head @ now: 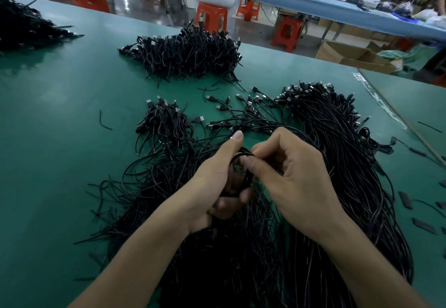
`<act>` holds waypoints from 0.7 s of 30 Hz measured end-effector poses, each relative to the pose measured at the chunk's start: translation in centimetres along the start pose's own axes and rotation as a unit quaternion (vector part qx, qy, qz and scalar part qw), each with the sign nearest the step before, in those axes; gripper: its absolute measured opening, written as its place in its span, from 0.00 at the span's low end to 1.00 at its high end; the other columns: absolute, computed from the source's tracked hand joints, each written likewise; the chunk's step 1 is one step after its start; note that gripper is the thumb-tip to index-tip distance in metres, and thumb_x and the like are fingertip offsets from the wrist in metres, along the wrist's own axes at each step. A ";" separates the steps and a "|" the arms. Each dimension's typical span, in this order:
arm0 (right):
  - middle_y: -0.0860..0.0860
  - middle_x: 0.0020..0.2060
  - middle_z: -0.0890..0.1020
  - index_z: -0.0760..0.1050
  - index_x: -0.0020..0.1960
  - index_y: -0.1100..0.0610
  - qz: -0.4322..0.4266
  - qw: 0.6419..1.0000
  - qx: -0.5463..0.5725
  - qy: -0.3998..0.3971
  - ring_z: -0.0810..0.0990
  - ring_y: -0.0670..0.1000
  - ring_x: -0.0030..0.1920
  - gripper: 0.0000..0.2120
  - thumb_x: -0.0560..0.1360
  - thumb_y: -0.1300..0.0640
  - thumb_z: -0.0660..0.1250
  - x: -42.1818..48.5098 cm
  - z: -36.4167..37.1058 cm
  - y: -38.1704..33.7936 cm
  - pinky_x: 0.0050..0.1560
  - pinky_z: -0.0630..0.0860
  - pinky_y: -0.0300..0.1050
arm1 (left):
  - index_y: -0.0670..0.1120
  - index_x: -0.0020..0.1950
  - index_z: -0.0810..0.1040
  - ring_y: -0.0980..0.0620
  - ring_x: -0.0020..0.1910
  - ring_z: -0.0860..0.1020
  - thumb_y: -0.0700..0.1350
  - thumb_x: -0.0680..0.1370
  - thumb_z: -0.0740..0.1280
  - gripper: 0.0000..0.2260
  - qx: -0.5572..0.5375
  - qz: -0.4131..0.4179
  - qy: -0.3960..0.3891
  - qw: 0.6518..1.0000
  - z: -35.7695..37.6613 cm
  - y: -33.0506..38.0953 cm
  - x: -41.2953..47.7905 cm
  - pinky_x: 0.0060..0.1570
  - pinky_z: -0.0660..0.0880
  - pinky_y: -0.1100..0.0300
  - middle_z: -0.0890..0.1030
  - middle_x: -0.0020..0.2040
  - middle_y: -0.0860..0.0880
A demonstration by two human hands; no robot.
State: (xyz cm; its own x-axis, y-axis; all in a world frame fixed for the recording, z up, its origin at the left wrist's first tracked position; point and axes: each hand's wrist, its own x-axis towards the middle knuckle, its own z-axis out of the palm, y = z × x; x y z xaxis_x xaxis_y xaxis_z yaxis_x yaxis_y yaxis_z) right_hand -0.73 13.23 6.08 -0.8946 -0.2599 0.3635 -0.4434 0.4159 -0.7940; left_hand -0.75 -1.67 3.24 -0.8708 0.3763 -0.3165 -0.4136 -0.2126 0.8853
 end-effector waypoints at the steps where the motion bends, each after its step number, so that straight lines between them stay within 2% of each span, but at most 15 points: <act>1: 0.49 0.38 0.82 0.74 0.41 0.50 0.001 1.000 -0.006 0.008 0.82 0.49 0.34 0.10 0.75 0.60 0.74 0.1 0.0 0.2 0.36 0.78 0.56 | 0.50 0.31 0.79 0.56 0.16 0.60 0.71 0.77 0.54 0.30 0.012 0.011 0.015 1.000 0.0 -0.2 0.1 0.19 0.57 0.71 0.71 0.24 0.49; 5: 0.45 0.34 0.84 0.78 0.40 0.51 0.009 1.000 0.004 0.021 0.83 0.50 0.37 0.08 0.74 0.60 0.74 0.3 0.2 0.6 0.39 0.80 0.56 | 0.50 0.26 0.74 0.54 0.20 0.56 0.71 0.77 0.54 0.31 0.060 0.072 0.081 0.992 0.3 -0.4 0.4 0.22 0.54 0.68 0.62 0.24 0.53; 8: 0.45 0.35 0.83 0.80 0.41 0.51 0.022 0.999 0.024 0.013 0.82 0.48 0.38 0.06 0.74 0.59 0.74 0.4 0.5 0.8 0.40 0.80 0.47 | 0.50 0.24 0.64 0.52 0.22 0.55 0.68 0.78 0.55 0.29 0.085 0.117 0.110 0.983 0.2 -0.2 0.3 0.22 0.54 0.65 0.59 0.23 0.52; 11: 0.46 0.35 0.83 0.80 0.41 0.50 0.021 0.999 0.046 0.001 0.81 0.47 0.36 0.06 0.73 0.58 0.75 0.5 0.5 0.9 0.39 0.78 0.42 | 0.50 0.25 0.60 0.53 0.21 0.54 0.65 0.80 0.56 0.28 0.101 0.149 0.108 0.978 -0.2 -0.1 0.3 0.21 0.56 0.65 0.59 0.23 0.52; 15: 0.47 0.35 0.84 0.82 0.40 0.51 0.016 0.996 0.086 0.014 0.82 0.46 0.36 0.06 0.71 0.58 0.77 0.7 0.2 1.1 0.40 0.78 0.39 | 0.50 0.24 0.63 0.54 0.19 0.56 0.65 0.80 0.55 0.29 0.108 0.134 0.077 0.982 -0.6 0.0 0.3 0.21 0.55 0.66 0.60 0.22 0.53; 17: 0.49 0.34 0.85 0.82 0.41 0.53 0.006 0.994 0.110 0.005 0.84 0.48 0.36 0.05 0.71 0.59 0.77 0.9 0.0 1.1 0.41 0.80 0.43 | 0.50 0.24 0.68 0.55 0.18 0.59 0.68 0.77 0.56 0.29 0.108 0.120 0.062 0.985 -0.7 0.2 0.2 0.20 0.56 0.67 0.65 0.22 0.51; 19: 0.52 0.33 0.85 0.82 0.41 0.55 0.009 0.992 0.128 -0.002 0.85 0.53 0.35 0.04 0.72 0.60 0.77 1.0 -0.1 1.1 0.43 0.82 0.51 | 0.50 0.27 0.74 0.57 0.17 0.61 0.69 0.75 0.58 0.28 0.099 0.119 0.047 0.987 -0.9 0.2 0.1 0.19 0.57 0.69 0.70 0.23 0.51; 21: 0.50 0.34 0.85 0.83 0.41 0.54 0.014 0.995 0.102 0.012 0.85 0.51 0.37 0.04 0.70 0.57 0.78 1.3 -0.2 1.3 0.43 0.82 0.48 | 0.50 0.28 0.73 0.56 0.17 0.60 0.70 0.75 0.57 0.28 0.103 0.115 0.042 0.987 -0.9 0.2 0.1 0.19 0.57 0.68 0.68 0.22 0.52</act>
State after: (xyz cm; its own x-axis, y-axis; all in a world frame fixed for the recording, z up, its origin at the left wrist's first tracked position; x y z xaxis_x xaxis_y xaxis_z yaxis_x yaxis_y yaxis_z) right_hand -2.46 13.64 5.61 -0.9090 -0.2278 0.3491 -0.3994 0.2364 -0.8857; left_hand -1.16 -2.51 3.10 -0.9581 0.2606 -0.1190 -0.1476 -0.0931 0.9847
